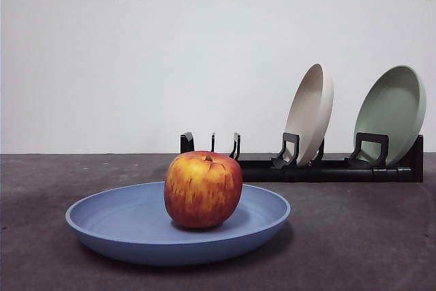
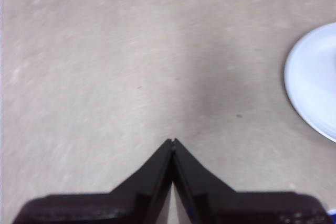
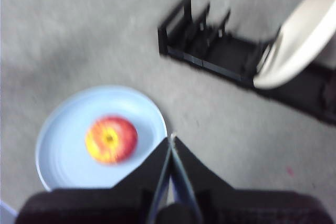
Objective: Take the blue plate from the plate rack,put the plate on the table,take the apple from the table,put the apple in the plate
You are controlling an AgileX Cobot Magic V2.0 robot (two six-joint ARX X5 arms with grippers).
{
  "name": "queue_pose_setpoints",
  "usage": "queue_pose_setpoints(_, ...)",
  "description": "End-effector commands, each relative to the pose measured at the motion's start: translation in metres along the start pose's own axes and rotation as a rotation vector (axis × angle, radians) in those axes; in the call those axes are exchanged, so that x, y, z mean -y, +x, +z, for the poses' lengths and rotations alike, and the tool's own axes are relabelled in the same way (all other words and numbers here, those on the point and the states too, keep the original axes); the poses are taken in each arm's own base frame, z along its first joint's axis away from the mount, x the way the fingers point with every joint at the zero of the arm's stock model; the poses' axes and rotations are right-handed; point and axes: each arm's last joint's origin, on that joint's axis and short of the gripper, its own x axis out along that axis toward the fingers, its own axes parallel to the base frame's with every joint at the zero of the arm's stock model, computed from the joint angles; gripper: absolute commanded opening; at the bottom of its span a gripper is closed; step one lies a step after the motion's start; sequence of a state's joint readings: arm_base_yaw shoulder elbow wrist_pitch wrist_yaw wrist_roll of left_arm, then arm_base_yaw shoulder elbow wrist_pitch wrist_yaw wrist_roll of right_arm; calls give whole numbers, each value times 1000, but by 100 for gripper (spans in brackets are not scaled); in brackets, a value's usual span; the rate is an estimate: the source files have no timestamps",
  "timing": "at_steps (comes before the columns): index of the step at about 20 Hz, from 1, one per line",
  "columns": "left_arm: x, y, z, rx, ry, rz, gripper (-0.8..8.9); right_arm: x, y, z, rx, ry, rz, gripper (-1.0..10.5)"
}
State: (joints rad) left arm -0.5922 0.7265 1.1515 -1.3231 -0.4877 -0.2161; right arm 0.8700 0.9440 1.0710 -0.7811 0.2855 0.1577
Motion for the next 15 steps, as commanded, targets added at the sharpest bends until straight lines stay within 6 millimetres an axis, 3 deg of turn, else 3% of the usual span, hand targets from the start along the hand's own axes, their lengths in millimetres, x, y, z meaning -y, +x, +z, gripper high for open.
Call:
queue_pose_setpoints(1,-8,3,-1,-23,113,76,-3,1,1,-5,-52,-19,-11,2)
queue_pose_setpoints(4,-19,10,3,74,52,165,-3,2,0,-12,-121,-39,-22,2)
queue_pose_setpoints(6,-20,26,5,392,5,65,-3,3,0,-16,-164,-52,-29,2)
queue_pose_setpoints(9,-15,67,-20,740,17,-84,-3,3,-1,-20,-202,-64,-35,2)
queue_pose_setpoints(13,-4,124,-72,753,-38,-162,-3,4,-2,-24,-239,-75,-41,2)
queue_pose_setpoints(15,1,137,-87,722,-42,-168,-3,4,-2,-24,-240,-75,-41,2)
